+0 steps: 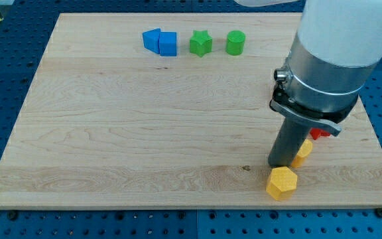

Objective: Slide the yellow heart diagonally top right to the yellow hexagon

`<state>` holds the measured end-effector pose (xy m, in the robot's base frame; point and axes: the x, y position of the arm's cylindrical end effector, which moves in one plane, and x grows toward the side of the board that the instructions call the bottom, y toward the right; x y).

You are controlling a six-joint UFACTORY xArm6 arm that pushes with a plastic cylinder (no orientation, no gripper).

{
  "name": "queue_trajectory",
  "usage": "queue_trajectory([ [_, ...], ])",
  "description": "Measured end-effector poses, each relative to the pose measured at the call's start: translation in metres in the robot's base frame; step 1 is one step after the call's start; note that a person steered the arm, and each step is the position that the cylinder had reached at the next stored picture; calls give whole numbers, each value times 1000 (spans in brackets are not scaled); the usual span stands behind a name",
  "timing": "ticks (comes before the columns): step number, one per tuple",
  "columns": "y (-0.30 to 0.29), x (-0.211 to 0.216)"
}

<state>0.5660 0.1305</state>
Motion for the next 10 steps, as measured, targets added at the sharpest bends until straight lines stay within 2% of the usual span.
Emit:
queue_trajectory([
  [4,43,-8],
  [5,20,-3],
  [7,-71,0],
  [8,-102,36],
  [10,-97,49],
])
